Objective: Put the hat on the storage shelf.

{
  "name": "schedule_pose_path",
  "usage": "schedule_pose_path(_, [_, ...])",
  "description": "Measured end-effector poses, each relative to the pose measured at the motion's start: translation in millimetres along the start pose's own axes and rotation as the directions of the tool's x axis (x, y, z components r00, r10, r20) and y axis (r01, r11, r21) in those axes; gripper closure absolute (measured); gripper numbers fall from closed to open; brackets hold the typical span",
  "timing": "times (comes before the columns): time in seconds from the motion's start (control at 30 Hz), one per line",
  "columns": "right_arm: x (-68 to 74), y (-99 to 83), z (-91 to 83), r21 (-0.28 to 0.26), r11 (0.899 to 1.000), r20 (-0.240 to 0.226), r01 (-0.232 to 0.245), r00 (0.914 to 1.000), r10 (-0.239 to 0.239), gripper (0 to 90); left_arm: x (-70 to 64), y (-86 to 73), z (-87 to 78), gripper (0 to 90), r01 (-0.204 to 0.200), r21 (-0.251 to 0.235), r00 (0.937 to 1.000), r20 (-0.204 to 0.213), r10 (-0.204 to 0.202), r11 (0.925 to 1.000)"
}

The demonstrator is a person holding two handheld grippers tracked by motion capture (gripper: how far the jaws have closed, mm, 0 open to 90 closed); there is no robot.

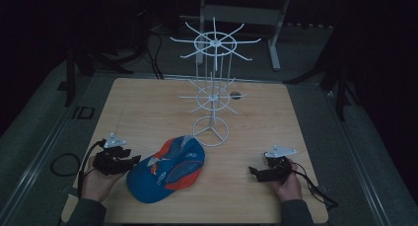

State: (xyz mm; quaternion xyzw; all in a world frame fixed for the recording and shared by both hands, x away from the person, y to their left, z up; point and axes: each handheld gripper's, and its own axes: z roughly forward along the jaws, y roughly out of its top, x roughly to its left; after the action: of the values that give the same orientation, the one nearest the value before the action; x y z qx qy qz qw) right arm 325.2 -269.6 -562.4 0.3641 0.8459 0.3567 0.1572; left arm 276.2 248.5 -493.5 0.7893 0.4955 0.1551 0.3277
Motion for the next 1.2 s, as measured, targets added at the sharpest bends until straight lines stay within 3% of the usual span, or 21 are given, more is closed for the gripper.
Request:
schedule_pose_path(0.33, [0.2,0.0,-0.1,0.001,1.000,0.000,-0.001,1.0000,0.001,11.5,-19.1,20.8,-0.2,52.3,-0.052,-0.013,0.9972,0.054,0.052,0.9986])
schedule_pose_path(0.57, [0.1,0.1,-0.1,0.002,1.000,0.000,0.000,1.0000,0.000,11.5,-27.6,29.9,4.0,51.8,-0.062,-0.014,0.9949,0.078,0.063,0.9980])
schedule_pose_path(1.2, [0.3,0.0,-0.3,0.002,1.000,0.001,-0.001,1.0000,0.001,11.5,-62.1,61.9,20.3,48.0,-0.103,-0.021,0.9801,0.168,0.105,0.9944])
